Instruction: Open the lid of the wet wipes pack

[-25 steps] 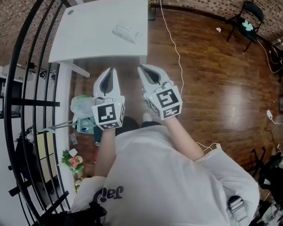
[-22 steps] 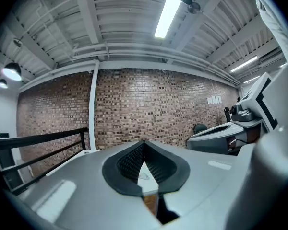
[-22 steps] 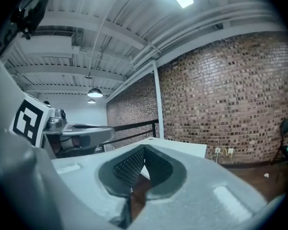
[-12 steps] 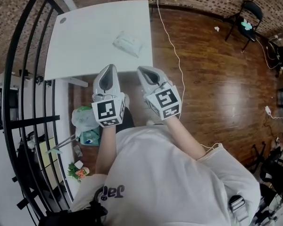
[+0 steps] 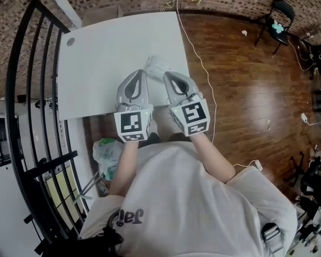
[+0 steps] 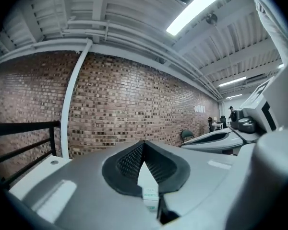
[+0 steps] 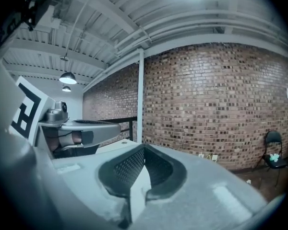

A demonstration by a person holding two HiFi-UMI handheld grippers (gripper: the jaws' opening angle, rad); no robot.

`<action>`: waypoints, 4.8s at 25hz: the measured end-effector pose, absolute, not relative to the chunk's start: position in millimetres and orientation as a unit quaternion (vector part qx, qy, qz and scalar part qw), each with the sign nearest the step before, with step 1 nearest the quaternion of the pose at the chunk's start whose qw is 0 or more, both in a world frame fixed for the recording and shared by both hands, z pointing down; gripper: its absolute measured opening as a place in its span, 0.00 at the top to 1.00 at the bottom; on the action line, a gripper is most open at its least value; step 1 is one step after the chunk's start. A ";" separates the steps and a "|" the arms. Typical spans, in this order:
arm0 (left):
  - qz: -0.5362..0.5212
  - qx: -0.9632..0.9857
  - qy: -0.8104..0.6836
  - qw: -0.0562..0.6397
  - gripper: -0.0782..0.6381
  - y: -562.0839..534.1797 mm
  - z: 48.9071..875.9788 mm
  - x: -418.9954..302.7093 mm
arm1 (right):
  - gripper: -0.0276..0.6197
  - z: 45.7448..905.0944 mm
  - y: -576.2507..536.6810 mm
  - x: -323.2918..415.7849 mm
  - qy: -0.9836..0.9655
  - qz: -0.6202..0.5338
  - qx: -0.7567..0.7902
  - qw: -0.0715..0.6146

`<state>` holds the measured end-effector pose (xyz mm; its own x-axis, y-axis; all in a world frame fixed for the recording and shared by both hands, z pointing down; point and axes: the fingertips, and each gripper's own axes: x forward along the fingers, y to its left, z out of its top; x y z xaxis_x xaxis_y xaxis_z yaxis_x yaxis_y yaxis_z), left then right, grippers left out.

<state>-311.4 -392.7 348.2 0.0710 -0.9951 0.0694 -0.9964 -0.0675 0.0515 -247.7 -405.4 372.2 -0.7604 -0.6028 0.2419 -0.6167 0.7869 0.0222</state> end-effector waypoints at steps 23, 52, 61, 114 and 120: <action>0.180 0.801 -0.529 0.215 0.87 -484.8 563.0 -328.2 | 0.98 515.6 -437.3 -258.6 -0.874 0.186 0.405 0.195; 0.214 0.811 -0.494 0.227 0.87 -504.9 623.3 -315.7 | 0.65 599.8 -483.7 -255.4 -0.867 0.005 0.342 0.361; 0.207 0.810 -0.498 0.229 0.87 -506.0 623.3 -314.6 | 0.65 609.3 -488.2 -269.0 -0.852 -0.104 0.295 0.419; 0.191 0.792 -0.526 0.243 0.87 -507.5 620.9 -314.9 | 0.91 623.4 -606.1 -250.0 -0.923 0.223 0.100 0.296; 0.182 0.792 -0.527 0.247 0.87 -509.3 620.2 -316.0 | 0.91 640.5 -597.9 -256.9 -0.907 0.214 0.067 0.357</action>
<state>-316.0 -509.3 620.2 0.3771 -0.7452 0.5499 -0.9258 -0.3213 0.1994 -256.9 -597.9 640.5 -0.7368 0.0314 0.6754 -0.2735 0.8997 -0.3403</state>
